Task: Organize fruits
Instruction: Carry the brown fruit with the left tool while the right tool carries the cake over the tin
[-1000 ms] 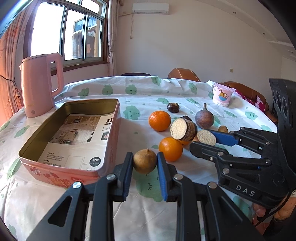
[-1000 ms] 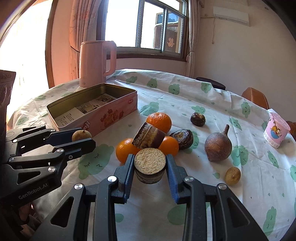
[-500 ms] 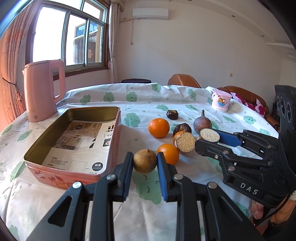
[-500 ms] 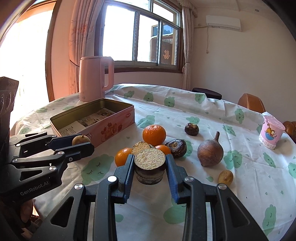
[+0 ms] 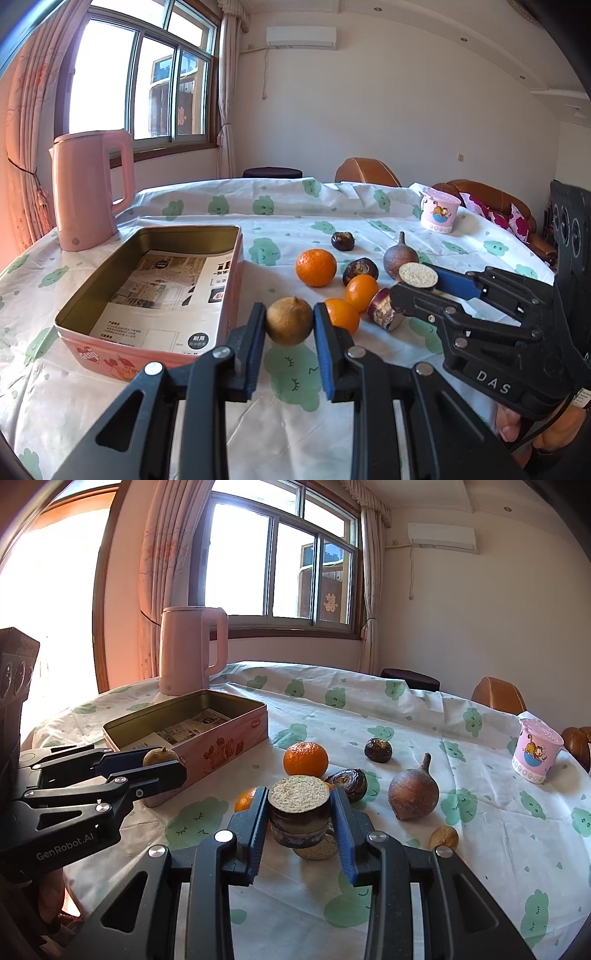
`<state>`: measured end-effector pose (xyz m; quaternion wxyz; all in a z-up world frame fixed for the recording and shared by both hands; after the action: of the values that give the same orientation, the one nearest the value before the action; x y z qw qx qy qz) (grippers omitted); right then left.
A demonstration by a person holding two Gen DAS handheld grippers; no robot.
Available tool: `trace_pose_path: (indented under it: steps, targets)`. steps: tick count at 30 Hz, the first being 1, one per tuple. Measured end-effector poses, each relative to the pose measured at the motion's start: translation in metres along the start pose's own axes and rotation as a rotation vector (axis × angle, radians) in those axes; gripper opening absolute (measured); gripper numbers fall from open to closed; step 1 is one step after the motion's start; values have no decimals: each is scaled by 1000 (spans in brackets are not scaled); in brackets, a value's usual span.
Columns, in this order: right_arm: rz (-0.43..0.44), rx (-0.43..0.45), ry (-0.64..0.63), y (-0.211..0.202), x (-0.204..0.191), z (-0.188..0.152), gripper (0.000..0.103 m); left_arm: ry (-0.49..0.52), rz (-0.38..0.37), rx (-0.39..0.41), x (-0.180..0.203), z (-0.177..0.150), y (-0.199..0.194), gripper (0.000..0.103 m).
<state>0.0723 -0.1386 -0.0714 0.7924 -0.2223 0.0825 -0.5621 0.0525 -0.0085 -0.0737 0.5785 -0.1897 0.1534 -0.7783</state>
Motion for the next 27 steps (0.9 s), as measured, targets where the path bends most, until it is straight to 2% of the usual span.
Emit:
trace_pose_path:
  steps: [27]
  targets:
    - [-7,98,-15,-15,-3,3,36,-1,37,59,-6,7,-8,27]
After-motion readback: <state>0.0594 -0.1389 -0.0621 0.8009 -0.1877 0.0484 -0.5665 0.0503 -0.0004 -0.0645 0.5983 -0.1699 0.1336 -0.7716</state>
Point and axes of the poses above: each gripper's, at about its wrist camera, not at the fingertips, and y roughly the way its jaws point, x to its right, z to its top, the point moved 4 cm from there along y, roughly the way its jaws point, and after that the axes turned 8 degrees about -z, right-handed, at the moved point
